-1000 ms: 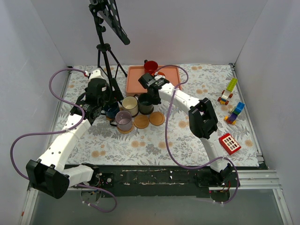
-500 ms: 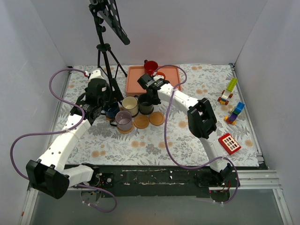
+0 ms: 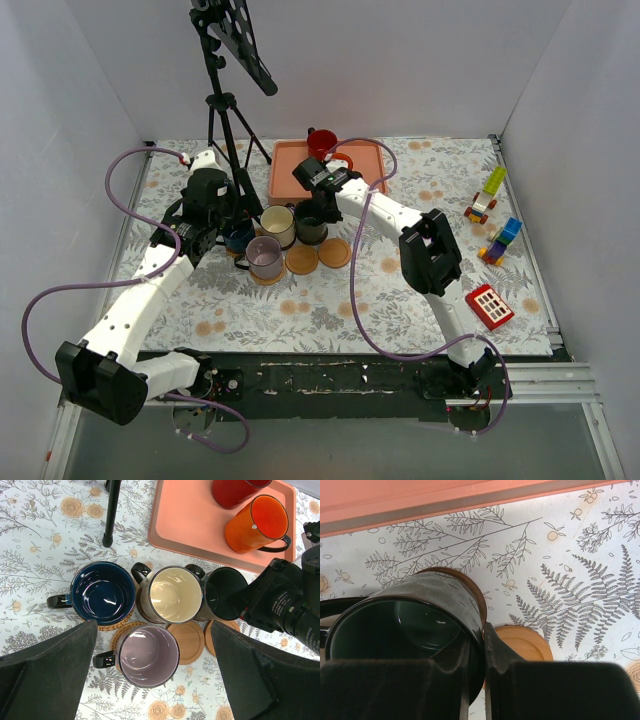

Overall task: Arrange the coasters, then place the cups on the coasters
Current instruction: Place the cup on the coaster.

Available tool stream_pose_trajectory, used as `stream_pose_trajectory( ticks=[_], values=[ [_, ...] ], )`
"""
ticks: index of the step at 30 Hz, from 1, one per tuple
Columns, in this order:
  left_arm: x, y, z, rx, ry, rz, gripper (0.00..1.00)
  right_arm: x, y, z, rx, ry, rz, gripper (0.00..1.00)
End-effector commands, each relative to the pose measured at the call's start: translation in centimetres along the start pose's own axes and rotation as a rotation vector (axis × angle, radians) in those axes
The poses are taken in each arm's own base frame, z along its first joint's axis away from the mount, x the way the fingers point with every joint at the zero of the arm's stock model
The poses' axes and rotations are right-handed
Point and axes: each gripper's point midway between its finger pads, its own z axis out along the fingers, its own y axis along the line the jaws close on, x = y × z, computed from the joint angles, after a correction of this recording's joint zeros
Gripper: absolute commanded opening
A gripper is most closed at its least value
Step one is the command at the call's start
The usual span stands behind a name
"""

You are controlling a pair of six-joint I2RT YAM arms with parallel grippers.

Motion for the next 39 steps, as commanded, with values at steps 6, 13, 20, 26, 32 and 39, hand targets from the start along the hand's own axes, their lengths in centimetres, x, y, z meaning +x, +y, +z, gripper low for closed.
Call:
stream_pose_trajectory(
  ticks=[6, 13, 20, 26, 32, 39],
  values=[
    [-0.9, 0.0, -1.0, 0.01, -0.042, 0.001, 0.98, -2.7, 1.6, -1.5, -0.046, -0.081, 0.031, 0.31],
    [-1.0, 0.1, -1.1, 0.01, -0.043, 0.003, 0.98, -3.0, 1.7, -1.9, -0.052, -0.087, 0.034, 0.39],
    [-0.9, 0.0, -1.1, 0.012, -0.041, 0.003, 0.98, -4.0, 1.3, -3.1, -0.049, -0.118, 0.035, 0.65],
    [-0.9, 0.0, -1.1, 0.016, -0.038, 0.009, 0.98, -5.4, 0.8, -5.0, -0.064, -0.174, 0.031, 0.67],
    [-1.6, -0.3, -1.5, 0.018, -0.046, 0.012, 0.98, -8.9, 1.0, -10.0, -0.181, -0.324, 0.062, 0.66],
    [-1.9, -0.8, -1.9, 0.021, -0.043, 0.005, 0.98, -11.4, 1.0, -15.7, -0.389, -0.432, 0.002, 0.66]
  ],
)
